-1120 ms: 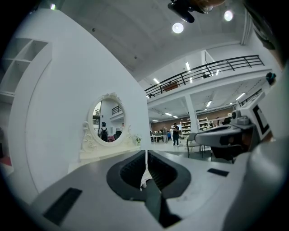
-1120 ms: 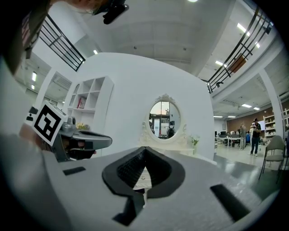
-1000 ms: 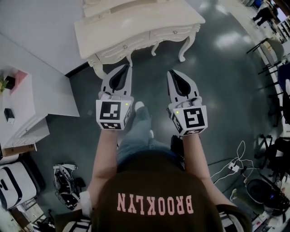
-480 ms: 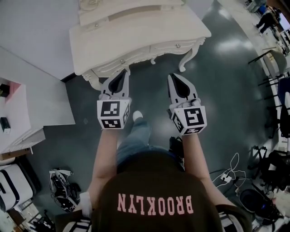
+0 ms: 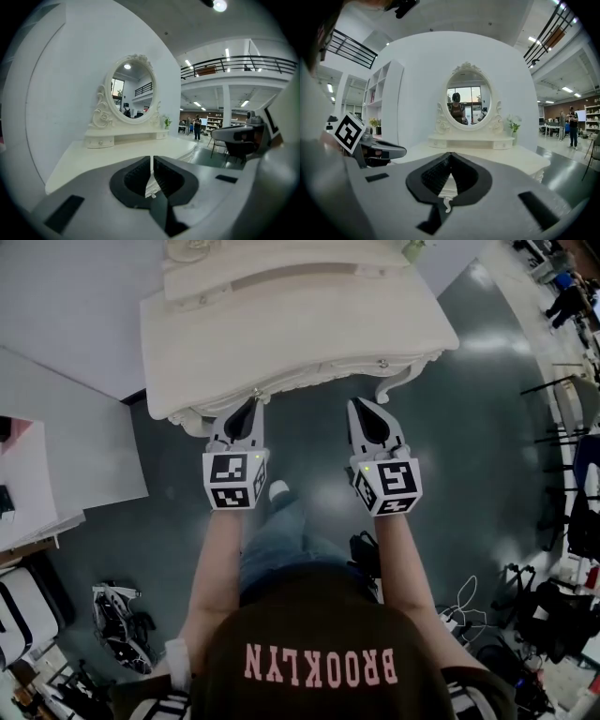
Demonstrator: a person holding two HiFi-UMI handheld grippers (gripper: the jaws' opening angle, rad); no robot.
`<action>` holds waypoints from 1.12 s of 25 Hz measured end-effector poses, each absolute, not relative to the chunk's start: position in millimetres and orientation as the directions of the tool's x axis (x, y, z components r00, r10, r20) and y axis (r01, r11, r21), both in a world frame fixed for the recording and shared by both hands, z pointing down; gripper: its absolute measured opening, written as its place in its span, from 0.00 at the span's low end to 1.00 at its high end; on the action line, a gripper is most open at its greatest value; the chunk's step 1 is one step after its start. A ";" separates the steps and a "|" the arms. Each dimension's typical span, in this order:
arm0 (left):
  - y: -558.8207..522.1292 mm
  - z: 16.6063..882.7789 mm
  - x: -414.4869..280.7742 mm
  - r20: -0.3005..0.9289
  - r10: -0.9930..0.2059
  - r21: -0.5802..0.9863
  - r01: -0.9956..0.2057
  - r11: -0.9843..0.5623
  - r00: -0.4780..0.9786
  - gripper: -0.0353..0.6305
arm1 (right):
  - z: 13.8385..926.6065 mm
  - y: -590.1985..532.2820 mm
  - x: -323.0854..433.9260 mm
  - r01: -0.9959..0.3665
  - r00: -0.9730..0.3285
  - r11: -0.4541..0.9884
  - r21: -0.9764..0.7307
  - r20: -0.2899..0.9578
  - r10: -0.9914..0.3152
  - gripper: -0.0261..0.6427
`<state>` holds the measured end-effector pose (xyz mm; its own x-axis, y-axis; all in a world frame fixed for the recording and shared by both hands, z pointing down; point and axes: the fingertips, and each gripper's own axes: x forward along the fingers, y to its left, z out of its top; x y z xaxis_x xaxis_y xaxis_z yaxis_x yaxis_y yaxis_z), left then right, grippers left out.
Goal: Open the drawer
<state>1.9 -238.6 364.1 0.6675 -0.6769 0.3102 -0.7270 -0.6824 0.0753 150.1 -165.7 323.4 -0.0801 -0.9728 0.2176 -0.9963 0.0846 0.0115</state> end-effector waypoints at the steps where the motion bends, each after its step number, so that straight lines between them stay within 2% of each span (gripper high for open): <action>1: -242.7 370.3 4.1 0.325 -0.675 0.078 -0.730 -0.679 0.663 0.07 | 328.5 -171.4 152.4 -0.996 -0.086 0.090 0.010 0.229 -0.970 0.03; 14: -267.3 454.7 20.7 0.470 -0.657 0.160 -0.789 -0.594 0.589 0.08 | 414.7 -215.7 166.8 -0.979 -0.198 0.200 -0.033 0.357 -0.913 0.03; 15: -269.1 461.3 20.5 0.479 -0.662 0.168 -0.800 -0.576 0.577 0.11 | 422.2 -218.3 167.9 -0.977 -0.209 0.208 -0.040 0.364 -0.908 0.03; 17: -270.9 474.1 20.6 0.497 -0.667 0.187 -0.819 -0.543 0.555 0.25 | 435.0 -222.6 171.1 -0.974 -0.224 0.218 -0.059 0.373 -0.900 0.03; 28: -297.1 543.1 18.3 0.559 -0.730 0.136 -0.912 -0.388 0.394 0.26 | 501.2 -245.4 195.4 -0.969 -0.245 0.206 -0.136 0.410 -0.879 0.03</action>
<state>18.3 -297.1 543.1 0.3935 -0.7301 0.5587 -0.9118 -0.3877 0.1356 195.4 -245.4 501.2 -0.2447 -0.8788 0.4097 -0.9690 0.2064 -0.1360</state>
